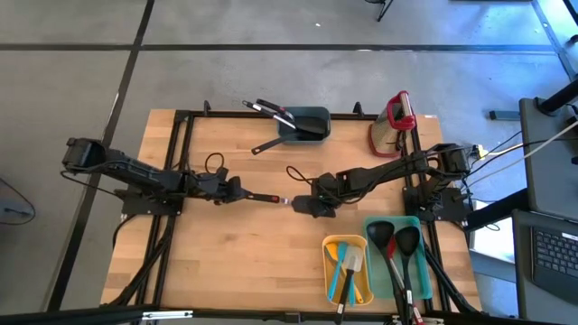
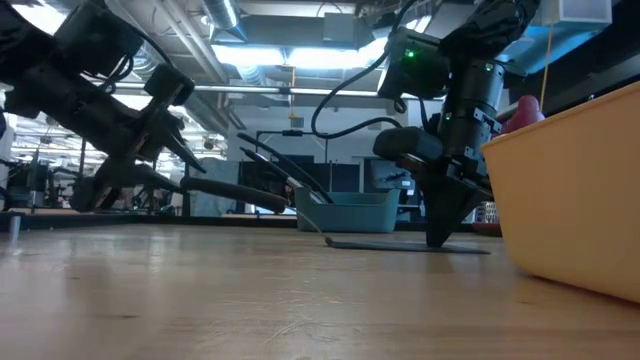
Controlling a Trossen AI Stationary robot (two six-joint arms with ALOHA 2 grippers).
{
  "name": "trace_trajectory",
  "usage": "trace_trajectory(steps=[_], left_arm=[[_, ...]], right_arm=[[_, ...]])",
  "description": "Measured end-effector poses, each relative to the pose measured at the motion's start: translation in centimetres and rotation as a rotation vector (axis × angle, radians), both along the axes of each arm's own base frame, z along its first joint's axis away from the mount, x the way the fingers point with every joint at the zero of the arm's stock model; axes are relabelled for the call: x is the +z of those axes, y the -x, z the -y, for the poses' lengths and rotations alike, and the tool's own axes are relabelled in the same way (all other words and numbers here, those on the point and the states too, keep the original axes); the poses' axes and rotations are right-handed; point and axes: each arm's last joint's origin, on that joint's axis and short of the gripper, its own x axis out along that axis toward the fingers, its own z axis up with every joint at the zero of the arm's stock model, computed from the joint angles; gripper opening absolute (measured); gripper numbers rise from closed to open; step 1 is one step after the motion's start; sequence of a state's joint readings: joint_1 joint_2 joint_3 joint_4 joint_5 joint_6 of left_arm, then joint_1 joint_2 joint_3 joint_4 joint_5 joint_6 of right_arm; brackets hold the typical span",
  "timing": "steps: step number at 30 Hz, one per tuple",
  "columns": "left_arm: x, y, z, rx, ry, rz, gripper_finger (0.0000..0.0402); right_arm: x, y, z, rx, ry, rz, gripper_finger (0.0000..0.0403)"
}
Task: Pick & Place Kitchen Items
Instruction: Put the large black spatula into the blue bin
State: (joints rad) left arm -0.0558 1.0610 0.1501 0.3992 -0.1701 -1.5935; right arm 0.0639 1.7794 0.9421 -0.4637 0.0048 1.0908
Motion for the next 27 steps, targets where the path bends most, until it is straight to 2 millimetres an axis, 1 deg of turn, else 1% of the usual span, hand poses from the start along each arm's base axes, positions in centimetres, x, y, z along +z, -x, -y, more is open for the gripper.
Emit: trace_trajectory(steps=[3,9,19,27], left_arm=[[-0.4,-0.4,0.1,-0.006,0.009,0.005,0.0134],[-0.6,-1.5,0.0,-0.001,0.017,0.083,0.0134],[-1.6,-2.5,0.1,-0.022,0.042,0.107,0.0134],[-1.1,-4.6,0.3,-0.062,0.019,0.121,0.0134]], right_arm=[[0.0,0.0,0.0,0.0,0.0,0.0,0.0],[0.0,0.0,0.0,-0.001,0.002,0.0,0.0],[0.0,0.0,0.0,-0.001,0.003,-0.001,0.0],[0.0,0.0,0.1,-0.004,0.012,-0.001,0.0]])
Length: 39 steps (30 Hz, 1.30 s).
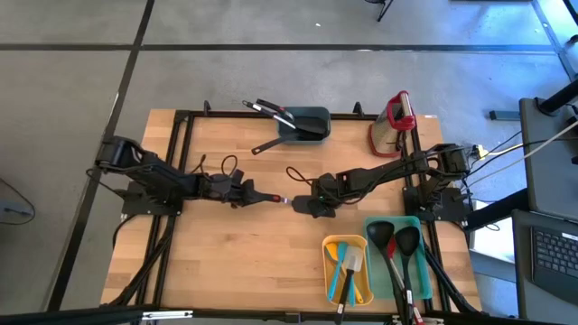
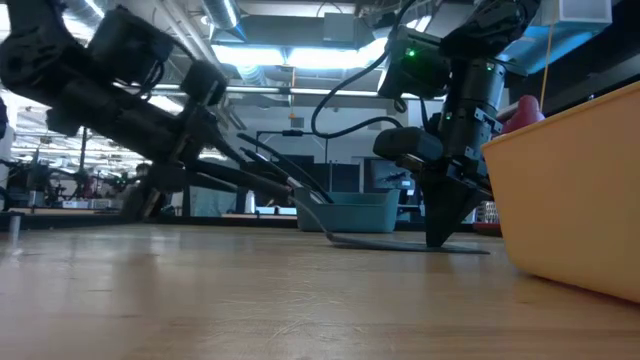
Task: Pick & Place Kitchen Items
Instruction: Put the large black spatula into the blue bin
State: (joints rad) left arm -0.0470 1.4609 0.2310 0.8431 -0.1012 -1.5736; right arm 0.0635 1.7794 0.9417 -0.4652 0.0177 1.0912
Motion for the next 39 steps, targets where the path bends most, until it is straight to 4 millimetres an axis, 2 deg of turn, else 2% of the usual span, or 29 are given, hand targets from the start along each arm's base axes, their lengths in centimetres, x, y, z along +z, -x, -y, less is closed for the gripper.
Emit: trace_trajectory(steps=[7,14,16,19,25,30,32,36,39], left_arm=[[-0.1,-1.8,-0.8,-0.016,-0.016,-0.011,0.0134],[-0.1,-2.2,-1.6,-0.036,-0.005,-0.017,0.013],[-0.1,-2.2,-1.7,-0.05,0.01,-0.019,0.0114],[0.1,-2.3,-1.8,-0.072,0.027,0.002,0.0063],[0.6,-2.3,-1.7,-0.071,0.039,0.025,0.006],[2.1,-2.2,-1.6,-0.079,0.034,0.093,0.006],[2.9,-2.0,-1.7,-0.061,0.019,0.125,0.006],[4.0,-1.5,-1.9,-0.012,-0.016,0.15,0.006],[4.6,-1.1,-2.2,0.009,-0.036,0.146,0.006]], right_arm=[[0.0,0.0,0.0,-0.001,0.004,-0.002,0.0],[0.0,0.1,0.0,-0.001,0.005,-0.012,0.0],[0.0,0.1,0.0,0.001,0.006,-0.012,0.0],[0.0,0.1,0.0,0.005,0.007,-0.012,0.0],[0.9,0.2,0.1,0.017,0.012,0.032,0.0008],[4.0,0.2,0.3,0.051,0.026,0.153,0.0032],[5.9,0.1,0.3,0.067,0.051,0.209,0.0042],[11.0,-0.3,0.4,0.093,0.13,0.361,0.0062],[15.5,-0.4,0.6,0.107,0.207,0.478,0.0082]])
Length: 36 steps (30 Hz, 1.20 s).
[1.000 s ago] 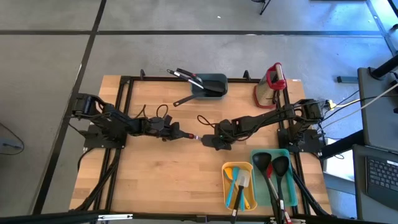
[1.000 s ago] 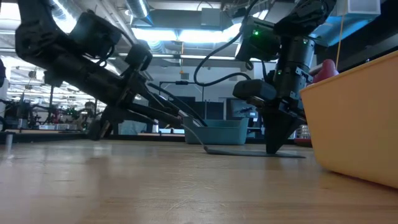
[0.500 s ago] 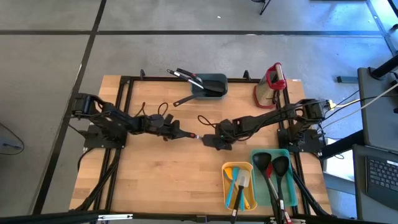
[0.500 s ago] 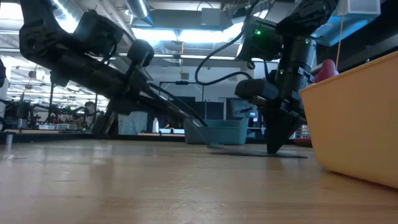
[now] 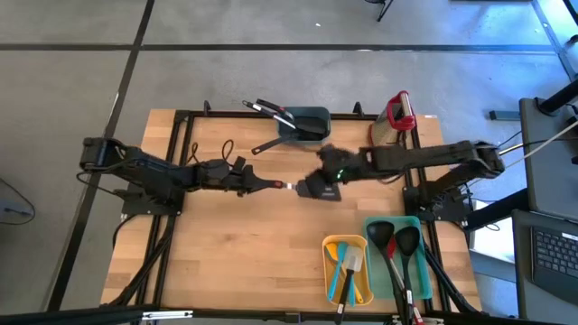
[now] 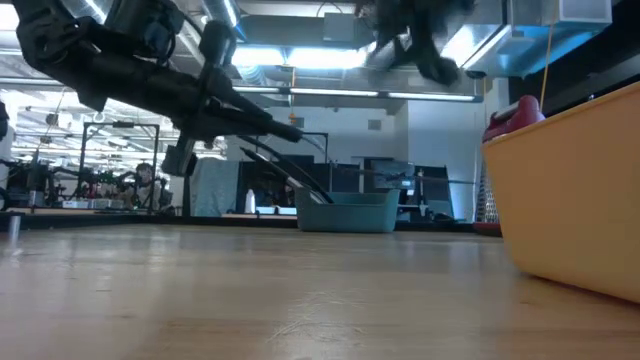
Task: Pick & Place Kitchen Items
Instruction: Put the large black spatula into the blue bin
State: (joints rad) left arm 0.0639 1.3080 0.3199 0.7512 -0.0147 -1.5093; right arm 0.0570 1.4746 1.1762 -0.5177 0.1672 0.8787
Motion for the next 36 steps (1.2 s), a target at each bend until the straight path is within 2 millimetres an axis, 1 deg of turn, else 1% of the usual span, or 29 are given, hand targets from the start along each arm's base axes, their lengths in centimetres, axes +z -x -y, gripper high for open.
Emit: trace_trajectory(steps=[3,7,10,11,14,17,20,23,26,28,32,34,36], left_arm=[[0.8,0.4,-0.4,0.031,-0.026,0.024,0.006],[2.0,0.8,-1.5,0.086,-0.061,0.077,0.006],[3.0,1.2,-2.8,0.136,-0.095,0.099,0.006],[3.4,1.2,-3.3,0.147,-0.106,0.097,0.006],[4.7,1.2,-5.1,0.159,-0.15,0.067,0.006],[6.2,1.0,-7.3,0.15,-0.198,-0.004,0.006],[8.2,1.1,-9.7,0.148,-0.26,-0.085,0.006],[9.7,1.8,-12.2,0.161,-0.297,-0.16,0.006],[10.7,2.8,-14.8,0.198,-0.289,-0.155,0.006],[10.4,3.6,-16.5,0.217,-0.257,-0.15,0.006],[8.7,4.4,-18.9,0.233,-0.189,-0.178,0.006],[8.1,4.0,-19.6,0.223,-0.185,-0.171,0.006],[7.4,3.2,-19.9,0.203,-0.179,-0.148,0.006]], right_arm=[[5.0,0.3,0.2,-0.003,0.087,0.144,0.0109],[10.6,1.2,0.4,-0.005,0.185,0.29,0.0149],[13.3,2.0,0.5,0.005,0.215,0.358,0.0175],[13.9,2.1,0.5,0.01,0.222,0.37,0.0182],[14.8,2.4,0.4,0.028,0.238,0.372,0.0195],[14.5,2.5,0.1,0.036,0.23,0.348,0.0201],[14.1,2.7,-0.1,0.046,0.224,0.305,0.0201],[13.7,2.6,-0.2,0.049,0.221,0.272,0.0201],[13.7,2.7,-0.2,0.048,0.22,0.267,0.0201],[13.7,2.6,-0.2,0.037,0.231,0.269,0.0201],[13.8,2.6,0.0,-0.014,0.263,0.276,0.0201],[13.9,2.6,0.1,-0.032,0.275,0.277,0.0201],[13.9,2.6,0.2,-0.05,0.287,0.278,0.0201]])
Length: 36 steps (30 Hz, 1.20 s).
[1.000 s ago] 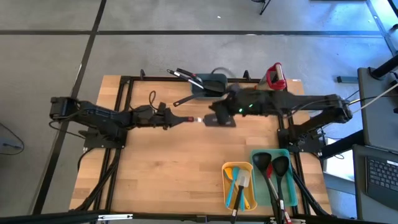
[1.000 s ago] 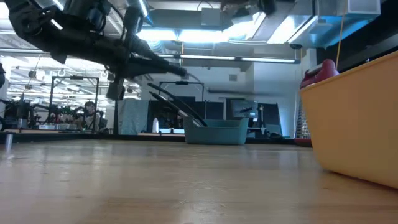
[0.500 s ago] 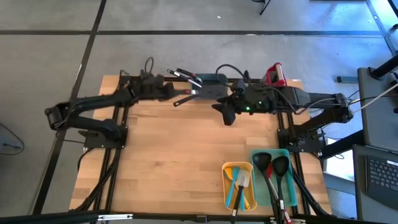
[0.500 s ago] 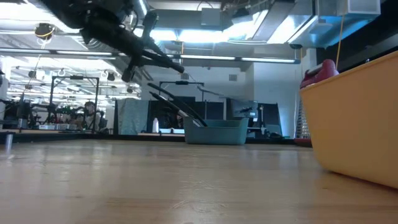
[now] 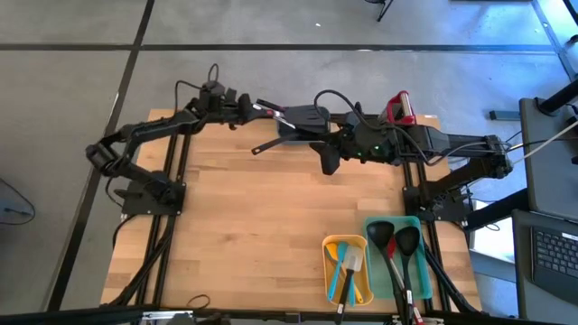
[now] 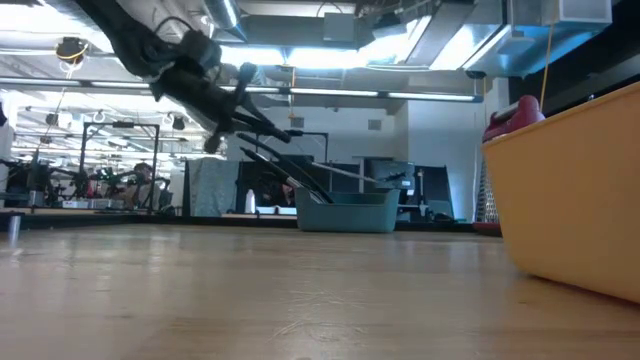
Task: Pick & Place Kitchen Items
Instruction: Put the large black spatula into the blue bin
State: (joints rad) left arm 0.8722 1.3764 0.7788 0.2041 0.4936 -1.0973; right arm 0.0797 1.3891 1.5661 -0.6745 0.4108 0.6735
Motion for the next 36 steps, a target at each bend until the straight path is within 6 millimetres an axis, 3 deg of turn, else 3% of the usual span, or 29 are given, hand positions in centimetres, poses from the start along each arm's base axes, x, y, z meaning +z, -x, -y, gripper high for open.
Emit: trace_trajectory(steps=[5,10,23,36], left_arm=[[-1.3,-2.3,0.1,0.02,0.041,0.036,0.006],[-1.9,-3.3,0.9,0.084,0.051,-0.007,0.006],[-1.4,-3.8,3.7,0.193,0.055,-0.123,0.006],[-1.8,-4.3,3.9,0.19,0.039,-0.136,0.006]], right_arm=[[0.0,0.0,0.1,-0.03,0.013,0.005,0.0202],[0.0,0.0,0.1,-0.038,0.001,0.011,0.0202],[0.0,0.0,0.1,-0.038,-0.002,0.009,0.0202],[-0.1,0.1,0.1,-0.033,0.0,-0.007,0.0202]])
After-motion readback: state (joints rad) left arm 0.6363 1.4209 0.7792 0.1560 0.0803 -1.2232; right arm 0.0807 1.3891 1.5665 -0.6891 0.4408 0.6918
